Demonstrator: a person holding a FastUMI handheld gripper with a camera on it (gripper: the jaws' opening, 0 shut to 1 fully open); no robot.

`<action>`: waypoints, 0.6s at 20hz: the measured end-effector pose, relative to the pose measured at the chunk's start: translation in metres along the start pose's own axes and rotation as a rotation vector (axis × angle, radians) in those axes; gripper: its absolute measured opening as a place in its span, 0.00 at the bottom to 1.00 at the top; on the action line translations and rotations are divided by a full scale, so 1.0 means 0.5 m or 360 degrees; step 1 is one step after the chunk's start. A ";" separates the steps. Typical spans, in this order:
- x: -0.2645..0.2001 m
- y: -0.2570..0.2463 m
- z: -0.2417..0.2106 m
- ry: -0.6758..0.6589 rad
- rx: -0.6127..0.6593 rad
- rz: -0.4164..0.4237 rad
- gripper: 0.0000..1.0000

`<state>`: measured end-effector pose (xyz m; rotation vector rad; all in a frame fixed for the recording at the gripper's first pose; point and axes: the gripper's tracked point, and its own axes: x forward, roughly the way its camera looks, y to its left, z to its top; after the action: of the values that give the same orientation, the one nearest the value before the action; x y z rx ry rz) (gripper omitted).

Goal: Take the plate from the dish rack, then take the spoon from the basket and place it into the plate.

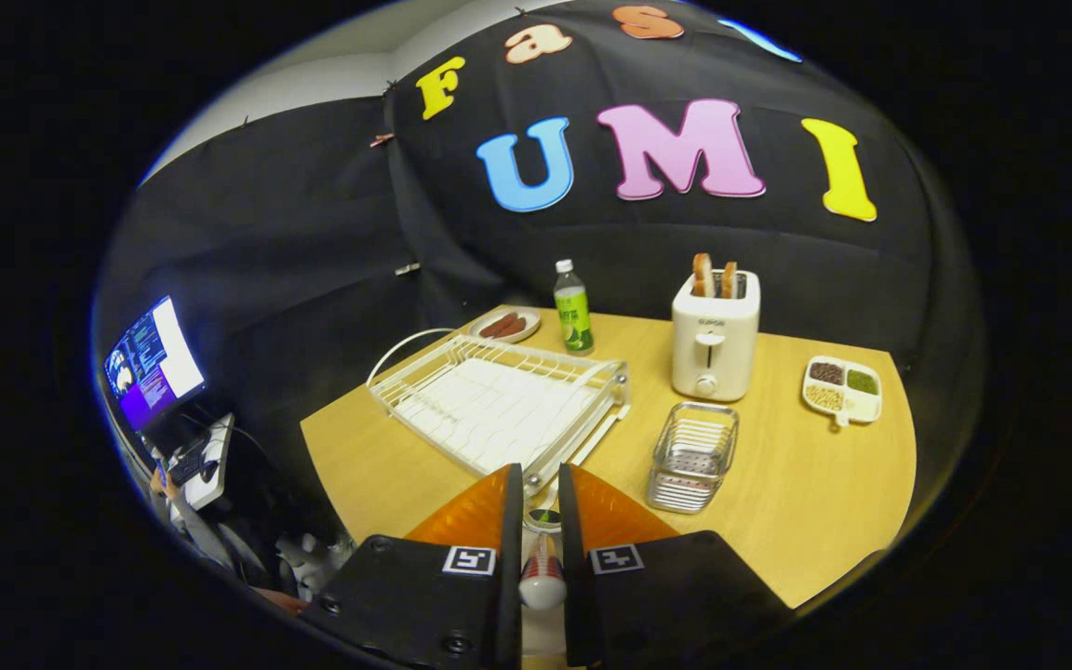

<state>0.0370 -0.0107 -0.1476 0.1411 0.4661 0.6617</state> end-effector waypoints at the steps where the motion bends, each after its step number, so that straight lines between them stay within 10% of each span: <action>1: 0.017 0.015 -0.020 0.0037 -0.0035 0.0033 0.22; 12: 0.081 0.023 -0.118 0.0196 -0.0064 0.0075 0.23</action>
<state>0.0316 0.0222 -0.2120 0.0737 0.5691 0.7284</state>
